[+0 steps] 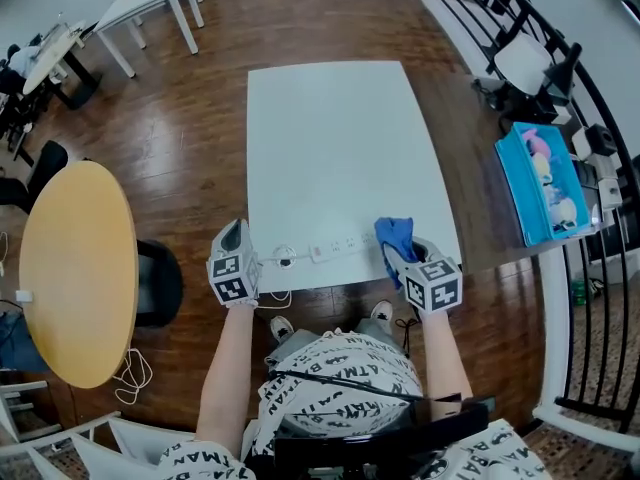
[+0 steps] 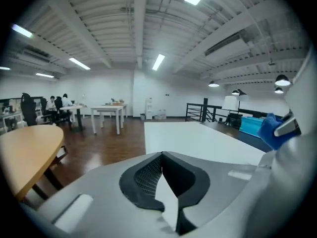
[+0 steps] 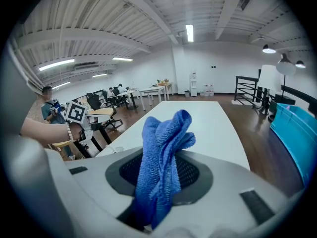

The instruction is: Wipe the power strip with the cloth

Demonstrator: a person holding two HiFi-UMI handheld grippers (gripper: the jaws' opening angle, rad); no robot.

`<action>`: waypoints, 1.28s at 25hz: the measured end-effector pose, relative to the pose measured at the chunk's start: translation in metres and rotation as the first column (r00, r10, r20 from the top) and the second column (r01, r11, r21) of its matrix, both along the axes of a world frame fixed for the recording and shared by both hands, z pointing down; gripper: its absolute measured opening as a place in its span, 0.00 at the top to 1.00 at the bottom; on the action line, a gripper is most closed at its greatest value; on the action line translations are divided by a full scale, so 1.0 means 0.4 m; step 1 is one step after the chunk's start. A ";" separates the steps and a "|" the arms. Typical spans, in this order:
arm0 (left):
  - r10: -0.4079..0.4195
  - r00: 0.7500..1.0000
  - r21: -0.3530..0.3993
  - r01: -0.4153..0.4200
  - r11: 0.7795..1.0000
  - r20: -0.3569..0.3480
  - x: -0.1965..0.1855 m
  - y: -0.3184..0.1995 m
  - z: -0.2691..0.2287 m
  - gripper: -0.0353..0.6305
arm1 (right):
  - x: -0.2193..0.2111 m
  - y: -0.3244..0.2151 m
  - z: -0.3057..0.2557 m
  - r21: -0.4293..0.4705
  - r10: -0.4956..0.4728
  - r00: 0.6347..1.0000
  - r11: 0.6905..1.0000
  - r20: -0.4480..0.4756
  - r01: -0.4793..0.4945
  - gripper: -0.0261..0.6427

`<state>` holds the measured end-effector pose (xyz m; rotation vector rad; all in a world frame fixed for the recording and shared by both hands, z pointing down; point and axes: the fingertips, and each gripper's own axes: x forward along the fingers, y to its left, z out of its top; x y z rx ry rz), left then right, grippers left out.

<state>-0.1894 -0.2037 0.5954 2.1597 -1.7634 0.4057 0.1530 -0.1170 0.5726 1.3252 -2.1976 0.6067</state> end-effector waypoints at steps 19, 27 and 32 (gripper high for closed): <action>0.240 0.966 -0.129 -0.251 0.959 -0.095 0.301 0.224 -0.010 0.93 | -0.018 0.054 0.010 0.013 0.041 0.998 0.999 0.053 -0.042 0.76; 0.218 0.970 -0.119 -0.231 0.966 -0.111 0.316 0.213 -0.017 0.93 | -0.005 0.064 0.004 0.017 0.055 0.997 0.998 0.054 -0.056 0.76; 0.256 0.963 -0.117 -0.265 0.957 -0.089 0.337 0.215 -0.008 0.93 | -0.001 0.064 0.013 0.012 0.051 0.998 0.999 0.047 -0.052 0.76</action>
